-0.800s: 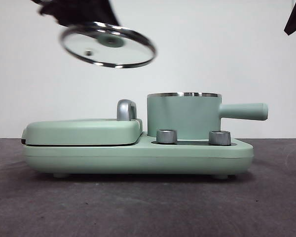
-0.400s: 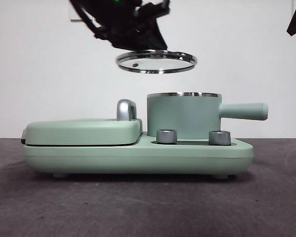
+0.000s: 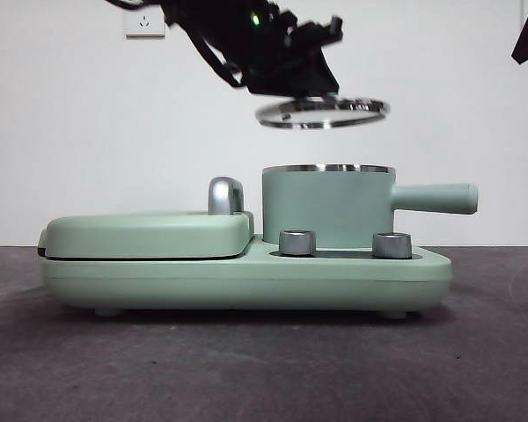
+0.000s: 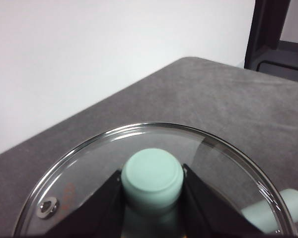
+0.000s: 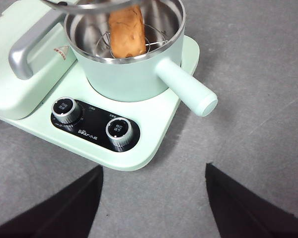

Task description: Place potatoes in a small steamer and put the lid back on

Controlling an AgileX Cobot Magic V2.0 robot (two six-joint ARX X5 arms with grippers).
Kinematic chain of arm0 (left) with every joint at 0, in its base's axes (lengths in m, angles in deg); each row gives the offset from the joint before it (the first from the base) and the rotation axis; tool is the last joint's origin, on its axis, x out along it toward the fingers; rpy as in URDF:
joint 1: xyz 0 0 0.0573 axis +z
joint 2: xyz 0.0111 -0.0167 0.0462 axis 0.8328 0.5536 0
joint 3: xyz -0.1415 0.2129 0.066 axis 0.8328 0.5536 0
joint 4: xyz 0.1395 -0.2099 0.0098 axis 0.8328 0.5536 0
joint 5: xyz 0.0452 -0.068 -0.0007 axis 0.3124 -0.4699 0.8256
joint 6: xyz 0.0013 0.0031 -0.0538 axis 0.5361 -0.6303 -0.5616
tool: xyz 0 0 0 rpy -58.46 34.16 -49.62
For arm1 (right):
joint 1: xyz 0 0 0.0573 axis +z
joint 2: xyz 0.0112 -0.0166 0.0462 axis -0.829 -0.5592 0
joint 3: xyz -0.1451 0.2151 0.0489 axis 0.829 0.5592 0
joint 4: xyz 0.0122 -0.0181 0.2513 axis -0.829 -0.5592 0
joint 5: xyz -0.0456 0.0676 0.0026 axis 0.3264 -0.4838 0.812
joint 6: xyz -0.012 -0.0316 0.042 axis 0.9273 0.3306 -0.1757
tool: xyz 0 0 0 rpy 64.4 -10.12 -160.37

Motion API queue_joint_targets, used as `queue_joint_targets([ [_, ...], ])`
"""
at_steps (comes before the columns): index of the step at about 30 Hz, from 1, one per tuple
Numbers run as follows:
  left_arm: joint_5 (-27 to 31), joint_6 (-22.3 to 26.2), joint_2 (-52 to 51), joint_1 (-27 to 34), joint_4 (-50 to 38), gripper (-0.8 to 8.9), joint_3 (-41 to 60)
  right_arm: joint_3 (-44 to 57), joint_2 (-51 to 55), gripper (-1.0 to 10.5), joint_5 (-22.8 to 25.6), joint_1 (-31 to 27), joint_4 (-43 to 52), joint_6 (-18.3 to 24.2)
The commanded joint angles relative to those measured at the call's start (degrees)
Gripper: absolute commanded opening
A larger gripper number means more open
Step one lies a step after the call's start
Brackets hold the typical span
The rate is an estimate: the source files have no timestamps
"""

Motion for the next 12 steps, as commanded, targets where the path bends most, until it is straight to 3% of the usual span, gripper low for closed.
queue_joint_targets([
  [1,-0.31,0.79,2.27,-0.46,-2.89,0.09,-2.16,-0.55,-0.33,3.2,0.04,0.04,0.37,-0.61],
  [12,-0.33,0.79,6.19,-0.46,-3.41,0.1,-2.16,-0.55,-0.35,3.2,0.52,0.04,0.39,-0.61],
])
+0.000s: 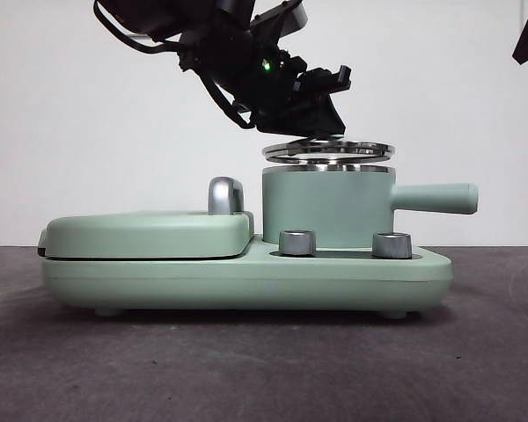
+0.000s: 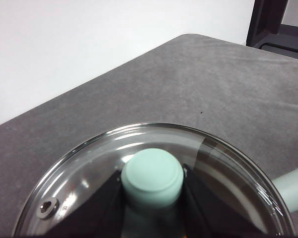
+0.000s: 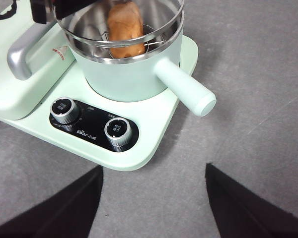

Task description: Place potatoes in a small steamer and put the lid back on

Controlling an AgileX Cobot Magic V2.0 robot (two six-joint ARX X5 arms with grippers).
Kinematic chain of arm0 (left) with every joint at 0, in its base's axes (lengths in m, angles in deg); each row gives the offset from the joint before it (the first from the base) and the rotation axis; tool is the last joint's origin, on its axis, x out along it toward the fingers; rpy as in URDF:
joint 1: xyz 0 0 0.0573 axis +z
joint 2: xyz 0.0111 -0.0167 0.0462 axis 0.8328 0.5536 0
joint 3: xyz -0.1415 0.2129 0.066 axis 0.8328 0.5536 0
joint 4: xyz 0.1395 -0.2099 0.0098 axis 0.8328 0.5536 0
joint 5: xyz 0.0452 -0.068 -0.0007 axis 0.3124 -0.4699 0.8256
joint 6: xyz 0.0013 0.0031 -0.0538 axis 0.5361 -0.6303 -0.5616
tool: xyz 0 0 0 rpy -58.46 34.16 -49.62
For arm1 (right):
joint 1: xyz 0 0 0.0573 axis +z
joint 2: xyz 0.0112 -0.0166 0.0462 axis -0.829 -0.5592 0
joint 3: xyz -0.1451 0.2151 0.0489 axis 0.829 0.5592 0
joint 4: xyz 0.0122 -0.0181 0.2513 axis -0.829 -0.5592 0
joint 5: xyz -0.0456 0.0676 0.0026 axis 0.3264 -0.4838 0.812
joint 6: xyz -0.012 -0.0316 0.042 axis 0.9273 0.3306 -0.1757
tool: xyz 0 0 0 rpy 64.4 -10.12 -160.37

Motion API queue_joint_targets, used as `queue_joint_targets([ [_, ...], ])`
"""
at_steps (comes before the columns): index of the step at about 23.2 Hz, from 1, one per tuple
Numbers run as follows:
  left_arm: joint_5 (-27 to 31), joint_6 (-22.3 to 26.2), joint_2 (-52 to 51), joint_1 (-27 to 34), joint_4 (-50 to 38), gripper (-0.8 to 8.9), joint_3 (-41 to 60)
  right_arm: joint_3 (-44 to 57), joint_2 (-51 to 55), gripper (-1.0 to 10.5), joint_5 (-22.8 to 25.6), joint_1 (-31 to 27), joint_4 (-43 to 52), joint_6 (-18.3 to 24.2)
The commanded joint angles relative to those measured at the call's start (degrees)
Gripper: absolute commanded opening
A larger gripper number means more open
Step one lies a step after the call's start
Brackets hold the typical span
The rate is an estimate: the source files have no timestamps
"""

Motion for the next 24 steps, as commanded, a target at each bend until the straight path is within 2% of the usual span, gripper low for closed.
queue_joint_targets([
  [1,-0.26,0.79,1.73,-0.48,-1.97,0.09,-2.1,-0.55,-0.35,3.2,0.35,0.15,0.39,-0.61],
  [17,-0.13,0.74,1.9,-0.42,3.23,0.15,-2.1,-0.55,-0.35,3.2,1.33,0.15,0.48,-0.59],
  [21,-0.09,-0.79,1.62,-0.42,3.37,2.16,-2.14,-0.55,-0.35,3.2,1.33,0.15,0.37,-0.61],
  [24,-0.02,-1.6,-0.61,-0.39,5.86,2.57,-2.14,-0.55,-0.33,3.2,1.33,0.15,0.35,-0.61],
])
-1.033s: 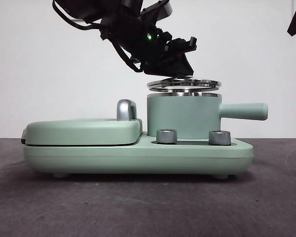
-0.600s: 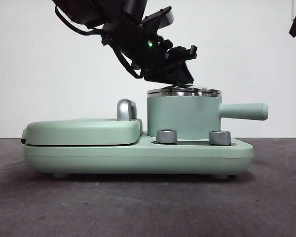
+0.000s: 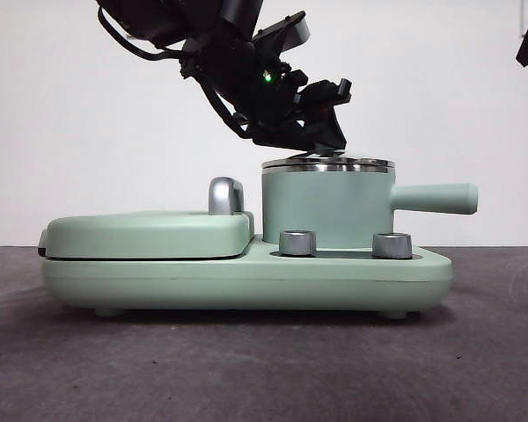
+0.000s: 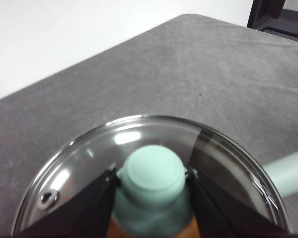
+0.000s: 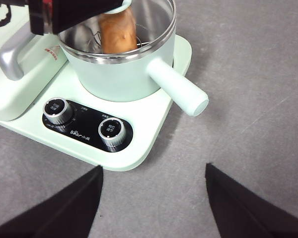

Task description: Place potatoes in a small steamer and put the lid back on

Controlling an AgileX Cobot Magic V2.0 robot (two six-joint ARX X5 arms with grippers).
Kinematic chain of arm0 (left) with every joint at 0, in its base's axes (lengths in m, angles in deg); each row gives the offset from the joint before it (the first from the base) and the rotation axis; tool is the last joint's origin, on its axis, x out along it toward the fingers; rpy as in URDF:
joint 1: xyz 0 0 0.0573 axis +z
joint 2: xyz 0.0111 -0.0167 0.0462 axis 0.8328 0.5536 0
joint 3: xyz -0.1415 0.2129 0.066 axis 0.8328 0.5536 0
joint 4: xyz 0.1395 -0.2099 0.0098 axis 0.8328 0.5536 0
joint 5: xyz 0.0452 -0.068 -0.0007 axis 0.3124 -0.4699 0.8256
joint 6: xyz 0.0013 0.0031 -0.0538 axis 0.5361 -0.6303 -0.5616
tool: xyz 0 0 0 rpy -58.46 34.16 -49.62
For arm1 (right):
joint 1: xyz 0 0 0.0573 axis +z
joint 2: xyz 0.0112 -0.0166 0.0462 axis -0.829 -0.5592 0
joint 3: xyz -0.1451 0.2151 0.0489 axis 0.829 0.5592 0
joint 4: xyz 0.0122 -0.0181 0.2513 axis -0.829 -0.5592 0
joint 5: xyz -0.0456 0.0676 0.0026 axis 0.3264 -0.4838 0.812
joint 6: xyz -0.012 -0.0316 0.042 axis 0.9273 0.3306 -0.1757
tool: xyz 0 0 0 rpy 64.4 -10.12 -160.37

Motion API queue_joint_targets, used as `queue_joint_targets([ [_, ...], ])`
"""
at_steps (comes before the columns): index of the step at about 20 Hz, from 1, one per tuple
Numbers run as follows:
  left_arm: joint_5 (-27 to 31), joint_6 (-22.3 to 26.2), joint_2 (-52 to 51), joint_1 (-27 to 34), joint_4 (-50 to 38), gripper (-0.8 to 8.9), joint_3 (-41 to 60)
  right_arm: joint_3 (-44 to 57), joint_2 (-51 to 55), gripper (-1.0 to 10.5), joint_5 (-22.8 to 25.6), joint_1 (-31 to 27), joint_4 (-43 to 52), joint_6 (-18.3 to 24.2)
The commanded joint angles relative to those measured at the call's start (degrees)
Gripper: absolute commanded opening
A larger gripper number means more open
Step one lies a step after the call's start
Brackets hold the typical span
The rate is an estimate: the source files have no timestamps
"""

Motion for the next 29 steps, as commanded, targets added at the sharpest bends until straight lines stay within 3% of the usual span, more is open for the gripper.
queue_joint_targets([
  [1,-0.02,-0.85,-2.23,-0.39,2.51,2.57,-1.44,-0.55,-0.31,3.2,0.07,0.15,0.35,-0.61],
  [6,-0.04,-2.1,-11.96,-0.13,18.62,2.51,-1.44,-0.55,-0.33,3.2,0.04,0.15,0.33,-0.61],
  [10,-0.04,-8.59,-18.64,2.82,31.58,2.48,-0.68,-0.55,-0.37,3.2,0.0,0.15,0.35,-0.39],
  [17,-0.02,-10.21,-36.04,9.35,29.86,2.48,17.51,-0.55,-0.81,3.2,-0.13,0.2,1.44,-0.2],
  [22,0.22,-15.34,-51.76,14.05,29.7,2.48,32.92,-0.55,-2.64,3.2,-0.72,0.22,1.44,-0.22],
  [25,4.81,-17.75,-60.7,15.78,35.41,2.48,37.7,-0.55,-3.58,3.2,-2.64,0.26,1.6,-0.2],
  [29,9.07,-17.09,-68.7,16.7,42.36,2.48,38.47,-0.55,-4.11,3.2,-4.59,0.31,2.21,-0.24],
])
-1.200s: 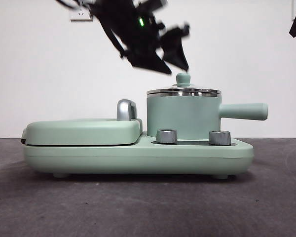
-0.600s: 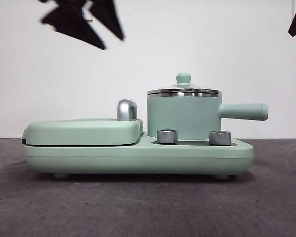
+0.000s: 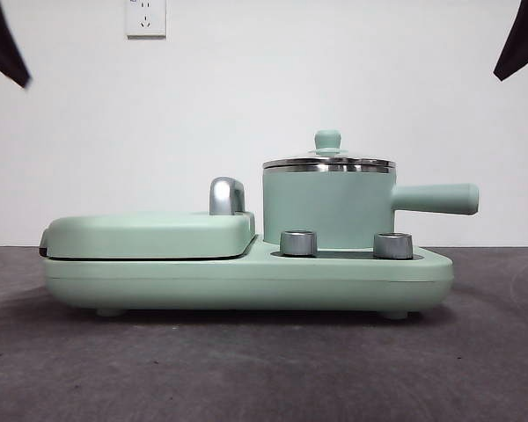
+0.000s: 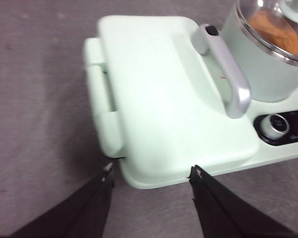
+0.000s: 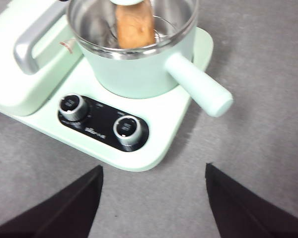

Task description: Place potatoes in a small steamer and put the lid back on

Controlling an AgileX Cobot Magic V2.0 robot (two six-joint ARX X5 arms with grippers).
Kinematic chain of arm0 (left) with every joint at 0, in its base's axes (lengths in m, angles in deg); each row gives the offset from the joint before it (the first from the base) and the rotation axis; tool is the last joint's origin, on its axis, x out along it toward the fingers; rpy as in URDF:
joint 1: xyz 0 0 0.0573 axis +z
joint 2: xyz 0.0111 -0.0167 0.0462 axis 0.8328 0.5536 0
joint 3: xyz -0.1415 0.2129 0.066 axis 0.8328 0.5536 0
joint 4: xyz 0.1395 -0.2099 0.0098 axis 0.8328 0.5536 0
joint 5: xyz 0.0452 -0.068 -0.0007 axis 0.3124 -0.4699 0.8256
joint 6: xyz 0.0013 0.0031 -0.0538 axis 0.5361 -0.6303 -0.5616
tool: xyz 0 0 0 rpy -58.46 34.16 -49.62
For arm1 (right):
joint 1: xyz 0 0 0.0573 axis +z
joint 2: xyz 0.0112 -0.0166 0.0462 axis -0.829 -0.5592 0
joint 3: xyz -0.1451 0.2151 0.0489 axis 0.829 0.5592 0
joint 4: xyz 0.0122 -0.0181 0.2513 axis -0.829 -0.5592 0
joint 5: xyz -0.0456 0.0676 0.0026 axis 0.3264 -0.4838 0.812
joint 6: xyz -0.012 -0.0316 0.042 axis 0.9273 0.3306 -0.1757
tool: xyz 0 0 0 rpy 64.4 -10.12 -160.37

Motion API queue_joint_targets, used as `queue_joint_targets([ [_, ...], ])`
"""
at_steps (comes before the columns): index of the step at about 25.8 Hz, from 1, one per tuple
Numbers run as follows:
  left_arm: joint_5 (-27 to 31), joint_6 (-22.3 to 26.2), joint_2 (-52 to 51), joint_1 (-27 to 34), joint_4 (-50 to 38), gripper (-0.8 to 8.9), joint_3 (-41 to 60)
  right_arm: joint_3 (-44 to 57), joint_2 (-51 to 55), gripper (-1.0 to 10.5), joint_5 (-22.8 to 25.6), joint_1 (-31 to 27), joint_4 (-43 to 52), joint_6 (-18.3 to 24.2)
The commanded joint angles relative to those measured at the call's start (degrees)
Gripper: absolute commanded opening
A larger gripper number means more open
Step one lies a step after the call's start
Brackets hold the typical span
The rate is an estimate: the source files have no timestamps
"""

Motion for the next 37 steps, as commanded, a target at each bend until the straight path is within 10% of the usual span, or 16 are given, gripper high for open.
queue_joint_targets([
  [1,1.27,0.15,-2.25,-0.02,1.18,2.48,-0.33,-0.55,-0.2,3.2,-0.55,0.28,0.24,-0.44],
  [4,1.2,0.07,-5.22,-0.02,2.12,2.47,-0.37,-0.59,0.48,2.9,-0.57,0.33,-0.39,-0.46],
  [6,1.07,0.2,-6.43,-0.04,2.23,0.42,-0.37,-0.61,0.48,-0.3,-0.76,0.35,-0.26,-0.66],
  [23,1.07,0.92,-10.43,-0.04,1.81,0.06,-0.44,-0.61,0.63,0.2,-1.79,0.35,0.85,-1.05],
  [26,1.62,7.56,-12.04,0.61,1.01,0.06,0.55,-0.61,0.7,0.2,-1.81,0.35,0.85,-1.05],
  [37,1.7,8.81,-33.48,16.33,-28.09,0.06,34.34,-0.61,0.76,0.2,-1.79,0.35,0.87,-1.05],
])
